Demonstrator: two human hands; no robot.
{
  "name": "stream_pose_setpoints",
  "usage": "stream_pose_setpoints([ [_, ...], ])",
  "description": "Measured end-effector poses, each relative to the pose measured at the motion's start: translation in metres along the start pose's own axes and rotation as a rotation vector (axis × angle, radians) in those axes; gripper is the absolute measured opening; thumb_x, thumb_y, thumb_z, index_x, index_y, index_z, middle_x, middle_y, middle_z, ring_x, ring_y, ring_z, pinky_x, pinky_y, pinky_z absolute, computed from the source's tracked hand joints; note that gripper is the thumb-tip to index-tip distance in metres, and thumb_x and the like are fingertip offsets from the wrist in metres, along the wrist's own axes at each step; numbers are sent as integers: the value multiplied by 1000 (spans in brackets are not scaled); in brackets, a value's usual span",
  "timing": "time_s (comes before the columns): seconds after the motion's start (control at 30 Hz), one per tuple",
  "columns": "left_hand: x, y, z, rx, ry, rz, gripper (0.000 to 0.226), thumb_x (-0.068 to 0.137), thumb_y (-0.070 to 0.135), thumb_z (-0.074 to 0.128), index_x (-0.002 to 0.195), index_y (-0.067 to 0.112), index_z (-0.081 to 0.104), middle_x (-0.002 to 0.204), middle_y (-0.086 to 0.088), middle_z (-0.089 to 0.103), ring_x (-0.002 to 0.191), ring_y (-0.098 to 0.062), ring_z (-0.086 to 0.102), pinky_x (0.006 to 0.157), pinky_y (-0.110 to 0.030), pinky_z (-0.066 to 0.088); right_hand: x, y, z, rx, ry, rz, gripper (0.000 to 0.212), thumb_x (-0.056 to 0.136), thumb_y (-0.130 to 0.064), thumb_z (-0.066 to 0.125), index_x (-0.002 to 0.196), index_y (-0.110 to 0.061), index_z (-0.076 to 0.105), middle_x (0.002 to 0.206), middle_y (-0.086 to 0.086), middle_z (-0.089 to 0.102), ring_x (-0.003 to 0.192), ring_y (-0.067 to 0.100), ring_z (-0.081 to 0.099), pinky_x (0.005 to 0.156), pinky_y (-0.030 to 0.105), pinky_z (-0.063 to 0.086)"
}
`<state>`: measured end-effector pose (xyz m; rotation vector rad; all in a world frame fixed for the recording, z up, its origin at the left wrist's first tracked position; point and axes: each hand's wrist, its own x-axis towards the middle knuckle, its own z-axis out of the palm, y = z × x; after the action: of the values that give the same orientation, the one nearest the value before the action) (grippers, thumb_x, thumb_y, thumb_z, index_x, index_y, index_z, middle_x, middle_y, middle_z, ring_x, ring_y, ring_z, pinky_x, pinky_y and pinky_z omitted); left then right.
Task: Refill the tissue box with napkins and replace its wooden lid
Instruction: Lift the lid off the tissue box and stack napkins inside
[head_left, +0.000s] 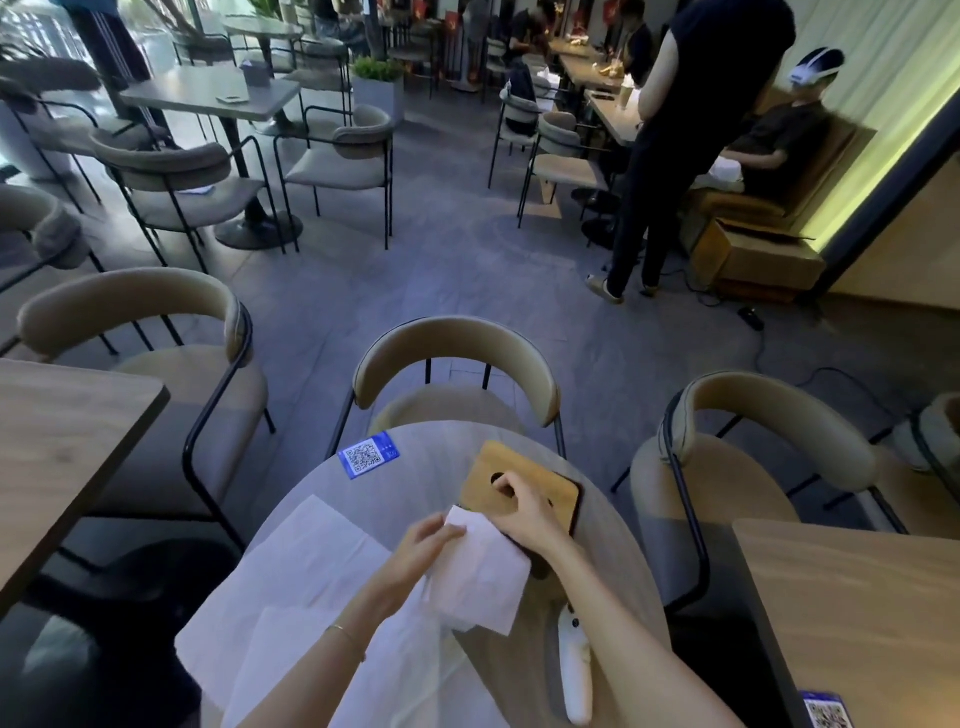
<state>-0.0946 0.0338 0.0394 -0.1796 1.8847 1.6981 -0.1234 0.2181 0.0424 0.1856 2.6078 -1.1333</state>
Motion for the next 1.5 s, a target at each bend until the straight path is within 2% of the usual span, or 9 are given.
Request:
stream_pose_setpoints([
  [0.27, 11, -10, 2, -30, 12, -1, 33, 94, 32, 56, 109, 4, 62, 100, -10, 65, 91, -20, 62, 80, -30, 46, 28, -69, -9, -223, -17, -249, 53, 80, -31, 72, 128, -26, 50, 129, 4, 46, 124, 24, 40, 102, 37, 36],
  [0.47, 4, -23, -27, -90, 190, -6, 21, 99, 24, 50, 103, 7, 62, 91, 0, 63, 77, -9, 60, 63, -16, 47, 61, -110, 46, -701, -201, -375, 48, 86, -22, 66, 131, -15, 52, 135, 13, 44, 124, 36, 42, 102, 44, 37],
  [0.57, 1, -31, -42, -77, 216, -22, 20, 100, 23, 47, 109, 13, 62, 101, -6, 66, 93, -19, 62, 79, -27, 50, 73, -102, 76, -785, -275, -313, 46, 88, -18, 62, 132, -12, 49, 139, 16, 41, 126, 37, 41, 103, 44, 36],
  [0.83, 2, -30, -58, -74, 289, -40, 17, 98, 28, 50, 94, 28, 66, 90, 6, 70, 82, -7, 65, 63, -15, 51, 86, -85, 97, -414, -262, -122, 31, 94, -18, 47, 121, -6, 57, 131, 18, 53, 121, 32, 49, 97, 37, 40],
  [1.03, 22, 19, -50, -219, 237, 91, 13, 95, 34, 55, 100, 35, 67, 98, 9, 73, 90, -7, 68, 68, -20, 54, 80, -94, 7, 323, -431, 154, 53, 86, -67, 45, 110, -24, 65, 115, 7, 67, 107, 22, 62, 93, 32, 44],
  [1.17, 44, 55, -19, -277, 252, 153, 8, 94, 33, 55, 93, 35, 64, 96, 6, 66, 87, -14, 64, 63, -22, 53, 63, -43, -58, 582, -363, 226, 43, 79, -36, 74, 117, -25, 60, 115, 3, 65, 111, 23, 60, 90, 38, 51],
  [1.27, 53, 69, 8, -233, 139, 108, 26, 94, 35, 55, 120, 31, 54, 100, 8, 65, 84, -11, 66, 60, -19, 56, 49, -1, -77, 721, -303, 295, 43, 75, -8, 77, 116, -11, 64, 119, 12, 69, 108, 28, 66, 95, 42, 53],
  [1.4, 60, 73, 38, 90, 49, 42, 61, 91, 19, 63, 136, 37, 26, 108, 8, 56, 86, -5, 55, 57, -10, 48, 31, 35, -80, 771, 47, 460, 23, 77, 7, 70, 99, 2, 68, 116, 23, 68, 85, 28, 69, 69, 33, 60],
  [1.5, 68, 65, 54, 439, 59, 112, 53, 88, 1, 58, 121, 31, 30, 80, 7, 50, 64, -5, 48, 41, -9, 43, 25, 45, -70, 579, 132, 557, 43, 76, -1, 68, 118, 3, 61, 116, 23, 66, 102, 36, 66, 89, 44, 56],
])
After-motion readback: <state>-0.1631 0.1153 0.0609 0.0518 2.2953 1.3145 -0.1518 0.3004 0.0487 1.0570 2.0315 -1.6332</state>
